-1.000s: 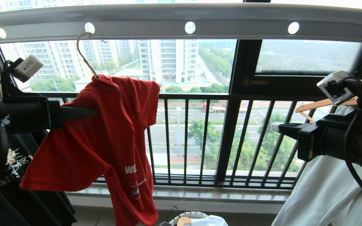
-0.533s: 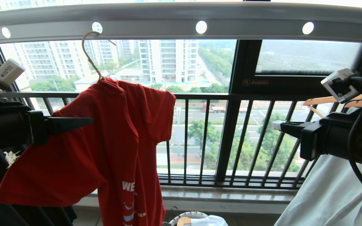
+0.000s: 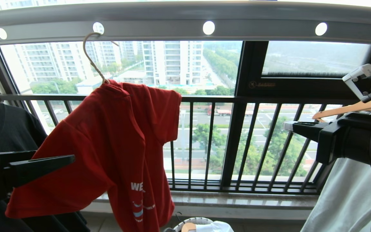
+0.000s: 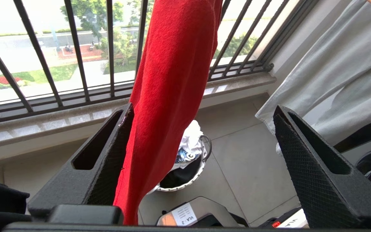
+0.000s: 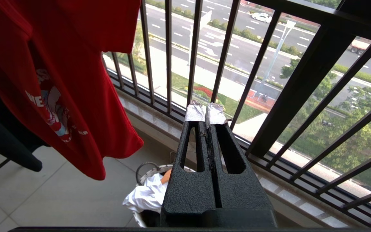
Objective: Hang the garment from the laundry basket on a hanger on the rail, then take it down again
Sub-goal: Hang the clothes rack on the clothesline, then take the clothes off the clothes rack
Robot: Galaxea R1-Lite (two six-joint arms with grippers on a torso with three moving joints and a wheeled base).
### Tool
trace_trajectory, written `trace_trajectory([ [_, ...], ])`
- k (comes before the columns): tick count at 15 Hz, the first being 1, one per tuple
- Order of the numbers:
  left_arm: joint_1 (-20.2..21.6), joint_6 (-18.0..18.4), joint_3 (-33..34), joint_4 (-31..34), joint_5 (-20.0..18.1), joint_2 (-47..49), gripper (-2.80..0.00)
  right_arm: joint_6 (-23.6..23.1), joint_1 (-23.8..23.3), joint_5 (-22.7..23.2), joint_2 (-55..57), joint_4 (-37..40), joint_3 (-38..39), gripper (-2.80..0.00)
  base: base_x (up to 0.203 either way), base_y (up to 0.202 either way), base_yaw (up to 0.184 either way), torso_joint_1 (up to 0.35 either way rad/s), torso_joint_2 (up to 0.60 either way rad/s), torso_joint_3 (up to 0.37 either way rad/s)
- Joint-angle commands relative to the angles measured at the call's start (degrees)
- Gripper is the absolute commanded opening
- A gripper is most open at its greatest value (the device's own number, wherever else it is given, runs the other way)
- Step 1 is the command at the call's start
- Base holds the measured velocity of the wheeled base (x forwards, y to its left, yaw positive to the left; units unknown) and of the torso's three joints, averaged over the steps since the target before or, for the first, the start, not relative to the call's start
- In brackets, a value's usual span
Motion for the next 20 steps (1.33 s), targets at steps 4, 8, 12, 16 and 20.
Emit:
trace_trajectory([
  [4, 9.5, 0.2, 5.9, 0.1, -0.2, -4.4, 0.00, 0.0, 0.3, 0.0, -0.4, 0.0, 0.3, -2.80, 0.000, 0.000, 0.000, 0.000, 0.00, 0.000],
  [8, 9.6, 0.4, 11.3, -0.3, 0.8, -7.3, 0.00, 0.0, 0.8, 0.0, -0.6, 0.0, 0.4, -2.80, 0.000, 0.000, 0.000, 0.000, 0.00, 0.000],
  [12, 9.5, 0.6, 14.3, -0.5, 1.2, -9.0, 0.00, 0.0, 0.9, 0.0, -0.6, 0.2, 0.6, -2.80, 0.000, 0.000, 0.000, 0.000, 0.00, 0.000],
  [16, 9.5, 0.7, 16.8, -0.5, 1.1, -12.3, 0.00, 0.0, 1.0, 0.6, -0.2, 0.2, 1.0, -2.80, 0.000, 0.000, 0.000, 0.000, 0.00, 0.000],
  [20, 8.9, 1.6, 17.0, -1.9, 0.9, -6.9, 0.00, -0.1, 0.9, 0.6, 0.0, 0.2, 0.9, -2.80, 0.000, 0.000, 0.000, 0.000, 0.00, 0.000],
])
